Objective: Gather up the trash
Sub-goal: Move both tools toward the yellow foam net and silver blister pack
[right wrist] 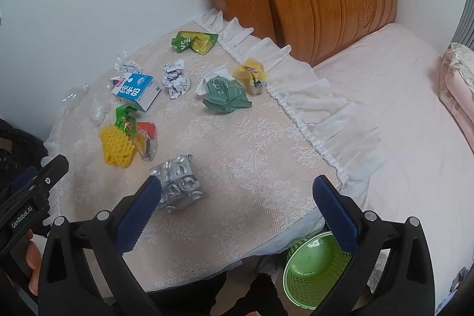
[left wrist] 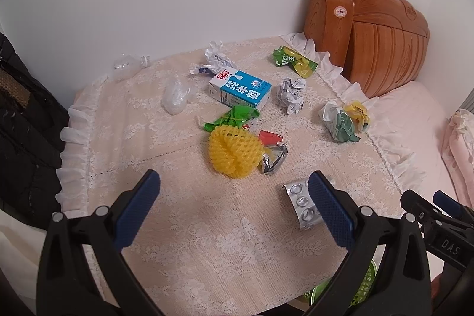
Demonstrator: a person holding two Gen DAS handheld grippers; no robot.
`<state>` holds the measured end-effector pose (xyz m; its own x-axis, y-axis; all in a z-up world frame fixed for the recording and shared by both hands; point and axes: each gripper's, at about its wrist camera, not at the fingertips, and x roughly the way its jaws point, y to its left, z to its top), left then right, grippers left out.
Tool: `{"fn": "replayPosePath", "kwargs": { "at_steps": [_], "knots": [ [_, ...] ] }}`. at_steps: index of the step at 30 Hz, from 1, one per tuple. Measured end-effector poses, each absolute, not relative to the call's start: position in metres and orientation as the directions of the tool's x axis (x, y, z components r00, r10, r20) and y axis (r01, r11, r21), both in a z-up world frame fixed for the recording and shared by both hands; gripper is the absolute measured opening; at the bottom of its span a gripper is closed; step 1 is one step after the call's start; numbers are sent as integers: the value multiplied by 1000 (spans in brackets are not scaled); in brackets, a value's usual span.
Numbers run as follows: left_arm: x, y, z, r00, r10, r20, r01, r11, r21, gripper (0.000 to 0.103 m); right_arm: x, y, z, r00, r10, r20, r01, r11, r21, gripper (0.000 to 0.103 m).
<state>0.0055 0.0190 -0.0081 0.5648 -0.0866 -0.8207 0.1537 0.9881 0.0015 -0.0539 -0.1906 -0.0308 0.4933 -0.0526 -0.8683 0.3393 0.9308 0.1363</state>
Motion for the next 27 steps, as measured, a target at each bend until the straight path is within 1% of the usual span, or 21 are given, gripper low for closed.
{"fn": "replayPosePath", "kwargs": {
  "at_steps": [27],
  "knots": [
    [6,31,-18,550,-88,-831,133,991,-17,96,-48,-179,-34,490,-10,-872,306,938,162,101]
  ]
}}
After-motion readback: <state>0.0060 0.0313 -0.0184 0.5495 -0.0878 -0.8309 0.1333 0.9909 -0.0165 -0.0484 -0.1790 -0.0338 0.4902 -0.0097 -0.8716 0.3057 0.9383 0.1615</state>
